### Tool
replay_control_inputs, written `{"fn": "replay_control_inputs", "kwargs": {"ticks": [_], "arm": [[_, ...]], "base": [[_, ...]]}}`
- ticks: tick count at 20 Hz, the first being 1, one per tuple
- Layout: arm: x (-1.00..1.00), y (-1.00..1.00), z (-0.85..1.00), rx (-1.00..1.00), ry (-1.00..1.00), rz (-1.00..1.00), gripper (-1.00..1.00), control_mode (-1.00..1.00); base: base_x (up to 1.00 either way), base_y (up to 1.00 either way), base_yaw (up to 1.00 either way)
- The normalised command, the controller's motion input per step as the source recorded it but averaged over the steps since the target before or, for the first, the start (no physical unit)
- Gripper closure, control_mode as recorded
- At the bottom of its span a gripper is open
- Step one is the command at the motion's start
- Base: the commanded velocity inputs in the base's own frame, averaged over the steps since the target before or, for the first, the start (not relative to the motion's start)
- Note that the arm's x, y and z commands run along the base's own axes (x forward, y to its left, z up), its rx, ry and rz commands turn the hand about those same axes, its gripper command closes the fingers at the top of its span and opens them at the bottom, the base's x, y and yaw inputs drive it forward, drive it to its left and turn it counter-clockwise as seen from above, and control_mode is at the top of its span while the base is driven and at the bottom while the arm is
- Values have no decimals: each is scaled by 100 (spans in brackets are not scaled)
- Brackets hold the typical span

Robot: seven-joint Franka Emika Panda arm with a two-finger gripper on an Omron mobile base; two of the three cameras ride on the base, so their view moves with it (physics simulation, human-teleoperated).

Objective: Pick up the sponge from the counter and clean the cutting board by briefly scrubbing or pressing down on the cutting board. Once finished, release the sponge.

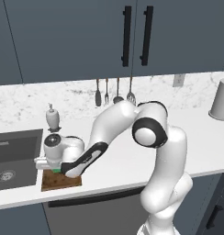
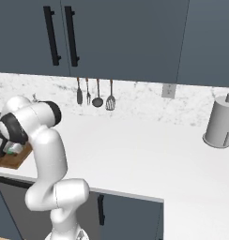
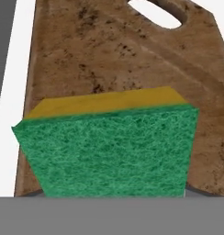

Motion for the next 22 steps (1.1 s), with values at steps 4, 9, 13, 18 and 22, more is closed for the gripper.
{"fn": "replay_control_inputs", "kwargs": {"ticks": [4, 9, 13, 18, 22], "arm": [[-100, -4, -52, 4, -3, 0, 100, -100], [-99, 0, -34, 2, -1, 0, 100, -100], [-78, 0, -12, 2, 0, 0, 100, -100], [-18, -6, 46, 8, -3, -11, 100, -100], [0, -1, 69, 32, 6, -20, 100, -100]], "base": [[0, 0, 0], [0, 0, 0], [0, 0, 0], [0, 0, 0], [0, 0, 0]]}}
